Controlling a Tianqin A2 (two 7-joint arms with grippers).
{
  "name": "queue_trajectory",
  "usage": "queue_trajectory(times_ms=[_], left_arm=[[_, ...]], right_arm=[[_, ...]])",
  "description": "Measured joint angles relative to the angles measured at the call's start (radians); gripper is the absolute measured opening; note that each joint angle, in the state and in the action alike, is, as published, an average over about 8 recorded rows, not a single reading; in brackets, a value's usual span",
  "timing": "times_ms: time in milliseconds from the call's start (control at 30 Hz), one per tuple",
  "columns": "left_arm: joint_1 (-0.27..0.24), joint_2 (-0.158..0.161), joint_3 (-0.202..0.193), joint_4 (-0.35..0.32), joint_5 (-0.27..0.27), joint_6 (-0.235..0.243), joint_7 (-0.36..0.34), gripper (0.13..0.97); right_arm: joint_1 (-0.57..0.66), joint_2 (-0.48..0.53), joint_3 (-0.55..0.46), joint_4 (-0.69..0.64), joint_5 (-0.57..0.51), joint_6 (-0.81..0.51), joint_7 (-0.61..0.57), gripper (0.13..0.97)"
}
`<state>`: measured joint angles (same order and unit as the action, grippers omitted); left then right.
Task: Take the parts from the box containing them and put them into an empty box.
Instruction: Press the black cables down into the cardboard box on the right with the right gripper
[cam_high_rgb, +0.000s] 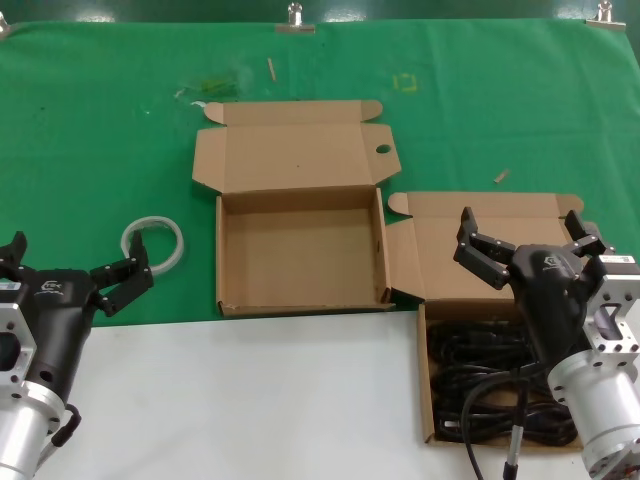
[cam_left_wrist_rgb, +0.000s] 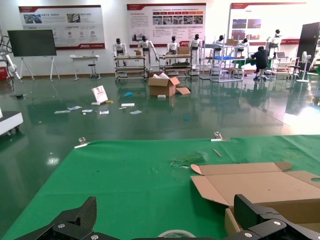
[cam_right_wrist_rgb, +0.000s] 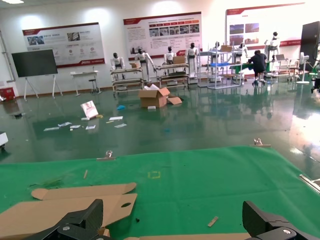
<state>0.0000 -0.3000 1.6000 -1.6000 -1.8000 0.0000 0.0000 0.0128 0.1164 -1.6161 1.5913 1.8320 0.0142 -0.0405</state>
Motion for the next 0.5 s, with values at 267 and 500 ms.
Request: queue_trajectory(times_ms=[267, 500], left_arm=[[0.000, 0.000, 0.000, 0.000, 0.000, 0.000, 0.000, 0.966], [0.000, 0.000, 0.000, 0.000, 0.000, 0.000, 0.000, 0.966]], right_arm=[[0.000, 0.000, 0.000, 0.000, 0.000, 0.000, 0.000, 0.966], [0.000, 0.000, 0.000, 0.000, 0.000, 0.000, 0.000, 0.966]])
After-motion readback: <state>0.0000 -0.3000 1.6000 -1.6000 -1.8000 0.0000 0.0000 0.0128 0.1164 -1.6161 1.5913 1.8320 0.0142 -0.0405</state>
